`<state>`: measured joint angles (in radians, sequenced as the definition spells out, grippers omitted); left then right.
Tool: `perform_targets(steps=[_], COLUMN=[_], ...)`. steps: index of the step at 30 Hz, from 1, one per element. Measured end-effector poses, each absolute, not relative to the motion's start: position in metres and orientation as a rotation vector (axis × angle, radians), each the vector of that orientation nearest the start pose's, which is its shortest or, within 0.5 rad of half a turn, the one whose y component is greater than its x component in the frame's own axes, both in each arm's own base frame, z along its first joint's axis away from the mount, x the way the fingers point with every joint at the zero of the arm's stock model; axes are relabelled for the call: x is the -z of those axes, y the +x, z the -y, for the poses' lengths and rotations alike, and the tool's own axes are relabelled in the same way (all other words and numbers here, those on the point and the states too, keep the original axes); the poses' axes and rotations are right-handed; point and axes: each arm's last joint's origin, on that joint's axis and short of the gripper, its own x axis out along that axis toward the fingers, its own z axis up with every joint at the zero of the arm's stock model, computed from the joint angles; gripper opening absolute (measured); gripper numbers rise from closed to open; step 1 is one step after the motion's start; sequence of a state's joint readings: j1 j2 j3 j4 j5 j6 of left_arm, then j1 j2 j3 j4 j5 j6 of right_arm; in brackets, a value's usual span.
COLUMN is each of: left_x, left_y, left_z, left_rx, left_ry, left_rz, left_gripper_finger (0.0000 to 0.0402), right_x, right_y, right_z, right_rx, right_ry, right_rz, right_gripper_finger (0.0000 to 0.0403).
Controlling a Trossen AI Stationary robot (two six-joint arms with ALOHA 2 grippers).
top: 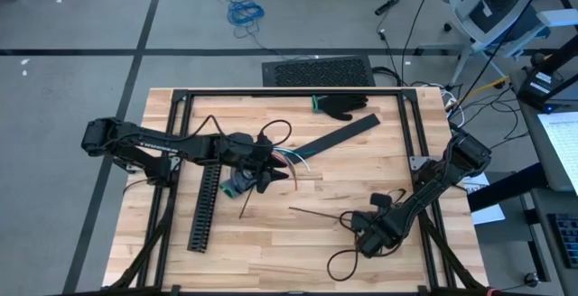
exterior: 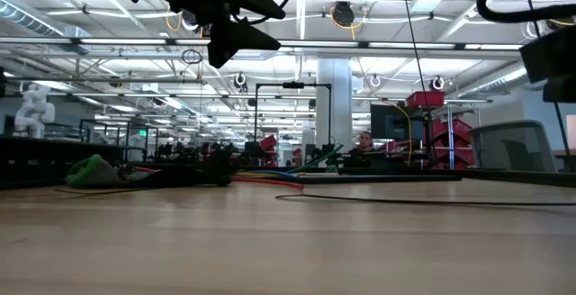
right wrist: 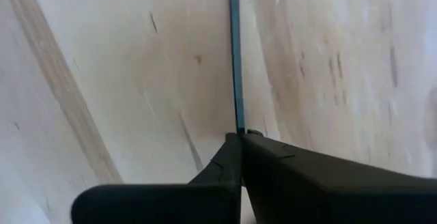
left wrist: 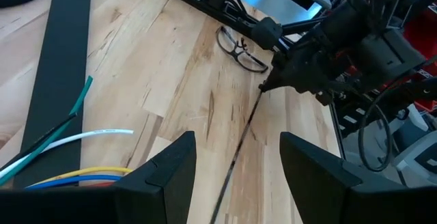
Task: Ziptie cables
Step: Wrap the cable wires with the black zip tie
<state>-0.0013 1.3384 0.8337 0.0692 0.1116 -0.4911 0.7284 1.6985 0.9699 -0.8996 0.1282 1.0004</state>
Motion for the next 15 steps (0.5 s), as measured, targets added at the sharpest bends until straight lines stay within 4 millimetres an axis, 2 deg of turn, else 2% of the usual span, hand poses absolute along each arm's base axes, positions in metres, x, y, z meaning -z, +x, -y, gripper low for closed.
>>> perform_targets(steps=[7, 15], left_x=[-0.254, -0.253], left_y=[0.290, 0.290], left_z=[0.004, 0.004], left_rx=[0.010, 0.014], left_ry=[-0.509, -0.499], left_rz=[-0.456, -0.466], left_gripper_finger=[0.0205, 0.0205], right_x=[-0.172, -0.203], right_y=[0.222, 0.234], right_z=[-0.172, -0.152], right_rx=[0.318, 0.337], right_ry=[0.117, 0.145], right_rz=[-1.389, -1.253], right_gripper_finger=[0.0000, 0.0000])
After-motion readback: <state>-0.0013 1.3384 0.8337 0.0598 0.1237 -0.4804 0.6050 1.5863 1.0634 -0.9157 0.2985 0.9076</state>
